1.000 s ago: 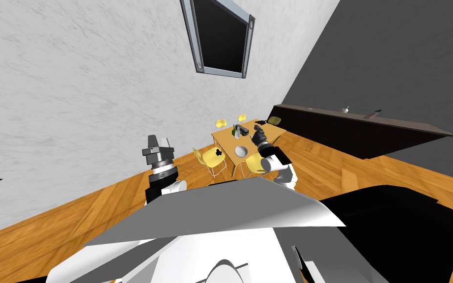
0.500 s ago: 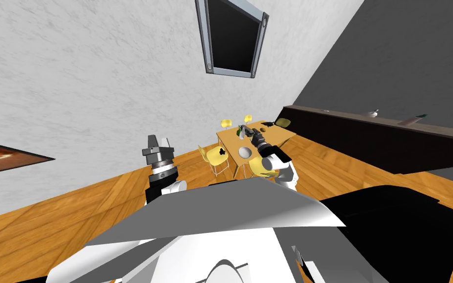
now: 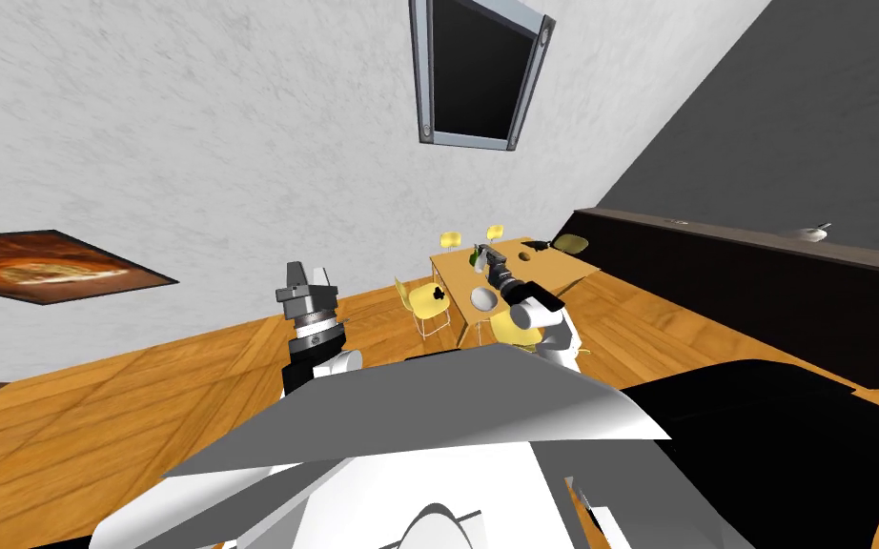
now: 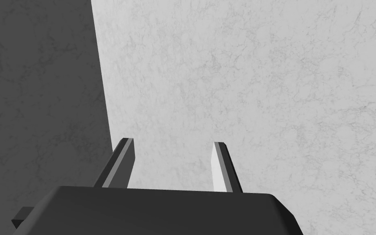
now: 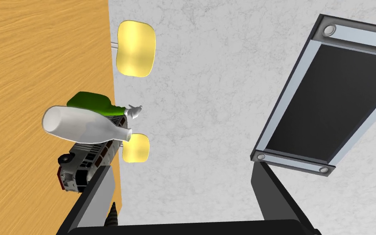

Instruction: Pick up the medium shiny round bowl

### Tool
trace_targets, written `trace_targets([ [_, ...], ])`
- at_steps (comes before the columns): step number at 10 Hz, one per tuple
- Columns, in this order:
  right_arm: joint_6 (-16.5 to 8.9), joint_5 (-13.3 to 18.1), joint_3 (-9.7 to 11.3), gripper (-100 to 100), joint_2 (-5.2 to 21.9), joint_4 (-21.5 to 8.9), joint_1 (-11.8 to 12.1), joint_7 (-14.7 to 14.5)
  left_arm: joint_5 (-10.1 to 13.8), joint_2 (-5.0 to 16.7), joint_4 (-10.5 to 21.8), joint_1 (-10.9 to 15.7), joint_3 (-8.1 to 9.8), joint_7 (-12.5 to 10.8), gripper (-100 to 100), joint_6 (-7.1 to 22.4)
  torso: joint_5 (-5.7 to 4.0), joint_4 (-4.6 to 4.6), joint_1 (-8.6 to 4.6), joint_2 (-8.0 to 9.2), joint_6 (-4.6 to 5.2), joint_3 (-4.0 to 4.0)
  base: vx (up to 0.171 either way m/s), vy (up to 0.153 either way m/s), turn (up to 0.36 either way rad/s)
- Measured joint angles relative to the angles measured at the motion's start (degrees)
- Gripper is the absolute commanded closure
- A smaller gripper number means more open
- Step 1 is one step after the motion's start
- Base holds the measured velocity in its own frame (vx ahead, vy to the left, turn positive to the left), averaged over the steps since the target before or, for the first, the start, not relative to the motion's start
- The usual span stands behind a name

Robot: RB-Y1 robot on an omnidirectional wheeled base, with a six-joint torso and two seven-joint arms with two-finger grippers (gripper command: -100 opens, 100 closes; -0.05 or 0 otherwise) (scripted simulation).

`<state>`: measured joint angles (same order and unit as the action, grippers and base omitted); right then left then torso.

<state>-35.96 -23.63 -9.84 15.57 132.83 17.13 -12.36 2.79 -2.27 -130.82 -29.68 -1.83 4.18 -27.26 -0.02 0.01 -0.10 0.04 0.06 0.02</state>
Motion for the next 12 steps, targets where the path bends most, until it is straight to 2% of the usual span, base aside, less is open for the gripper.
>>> trace_targets([
  [4, -4.98, -0.78, -0.34, -100, 0.96, -1.06, -0.26, -2.86, 0.00, 0.00, 0.00, -0.01, 0.00, 0.00, 0, 0.00, 0.00, 0.00, -0.01, -0.01, 0.03, 0.00, -0.012, -0.013, 0.228],
  [7, -10.48, -1.65, -1.05, -100, 2.67, -2.46, -1.08, -6.16, 0.00, 0.00, 0.00, 0.01, 0.00, 0.00, 0, 0.00, -0.01, 0.00, -0.08, -0.02, -0.05, -0.01, -0.012, -0.032, 0.261],
  [9, -13.28, -3.00, -1.47, -100, 4.15, -3.68, -0.12, -9.03, 0.00, 0.00, 0.00, 0.01, 0.00, 0.00, 0, 0.00, -0.02, 0.00, -0.08, -0.01, -0.03, -0.01, -0.013, -0.030, 0.275],
  [10, -14.91, -3.20, -1.63, -100, 4.59, -3.93, -0.25, -10.20, 0.00, 0.00, 0.00, -0.01, 0.01, 0.00, 0, 0.00, -0.02, 0.00, -0.09, -0.01, 0.02, -0.01, -0.007, -0.016, -0.022],
  [12, -17.48, -3.53, -1.81, -100, 5.41, -4.42, 0.09, -12.06, 0.00, 0.00, 0.00, 0.01, 0.00, 0.00, 0, 0.00, 0.00, 0.00, -0.03, -0.02, -0.03, -0.01, -0.013, -0.024, 0.292],
])
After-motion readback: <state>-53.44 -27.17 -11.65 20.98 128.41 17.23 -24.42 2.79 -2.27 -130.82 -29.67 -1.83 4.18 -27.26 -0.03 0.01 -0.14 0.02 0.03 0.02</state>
